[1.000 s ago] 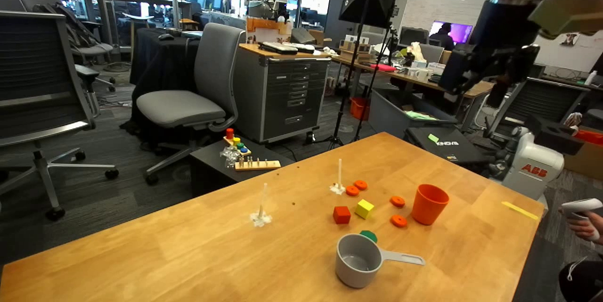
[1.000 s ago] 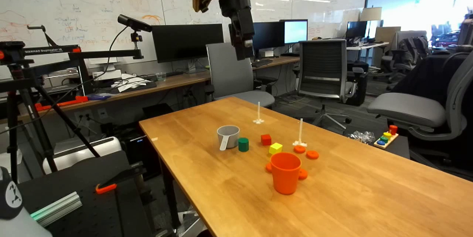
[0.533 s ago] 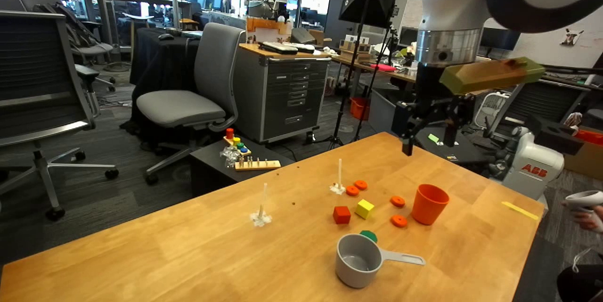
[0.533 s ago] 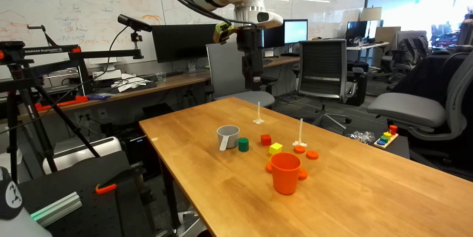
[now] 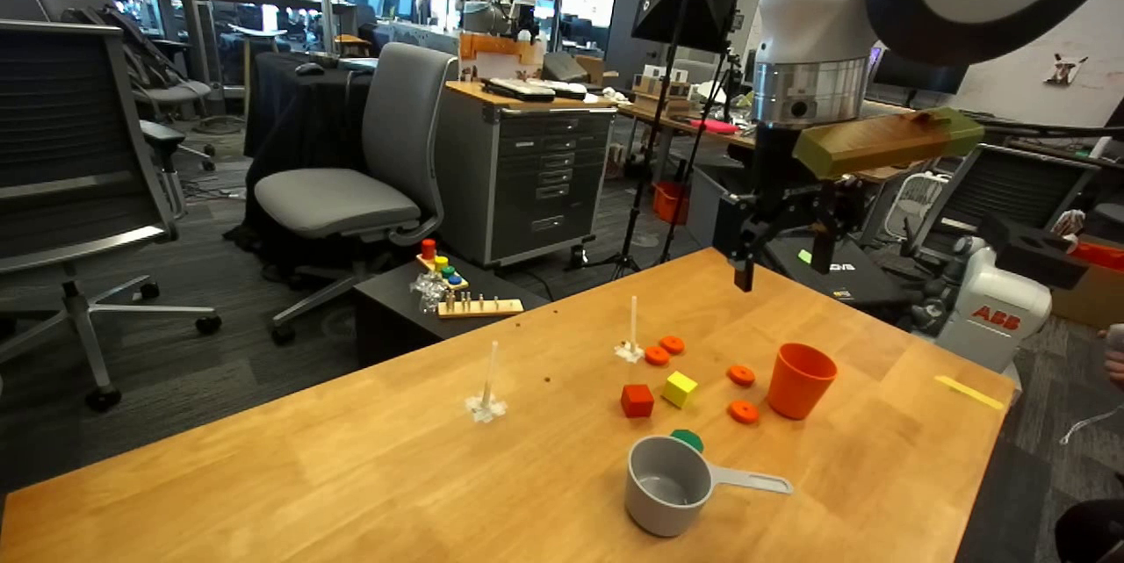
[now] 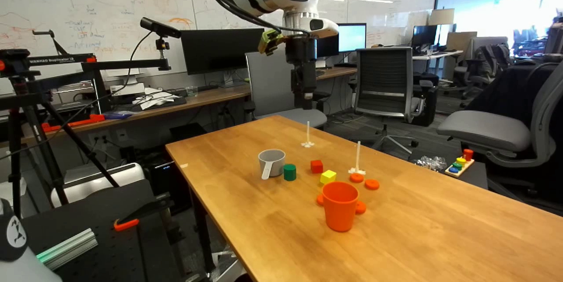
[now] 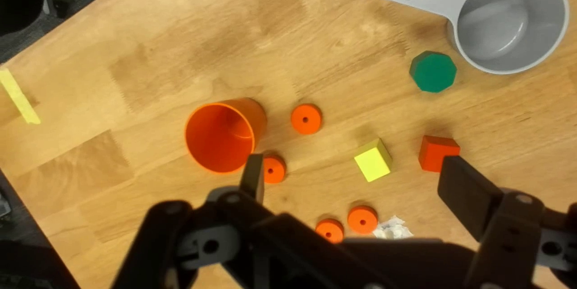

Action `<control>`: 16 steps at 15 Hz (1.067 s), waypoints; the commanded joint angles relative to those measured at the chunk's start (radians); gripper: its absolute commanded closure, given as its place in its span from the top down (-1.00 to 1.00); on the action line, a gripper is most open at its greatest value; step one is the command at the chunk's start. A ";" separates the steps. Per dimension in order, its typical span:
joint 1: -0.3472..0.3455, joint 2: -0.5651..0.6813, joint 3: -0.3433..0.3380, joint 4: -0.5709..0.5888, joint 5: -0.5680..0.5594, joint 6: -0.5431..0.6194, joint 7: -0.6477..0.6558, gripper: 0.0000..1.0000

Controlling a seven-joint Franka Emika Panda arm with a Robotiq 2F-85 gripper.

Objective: Pick up the orange block and put it in the grey pot, then the yellow block and put it in the grey pot, then the green block and put it in the grey pot.

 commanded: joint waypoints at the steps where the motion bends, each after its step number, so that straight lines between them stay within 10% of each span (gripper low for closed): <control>1: 0.033 0.122 -0.049 0.111 0.024 -0.028 -0.021 1.00; 16: 0.091 0.682 -0.114 0.749 0.099 -0.417 -0.163 1.00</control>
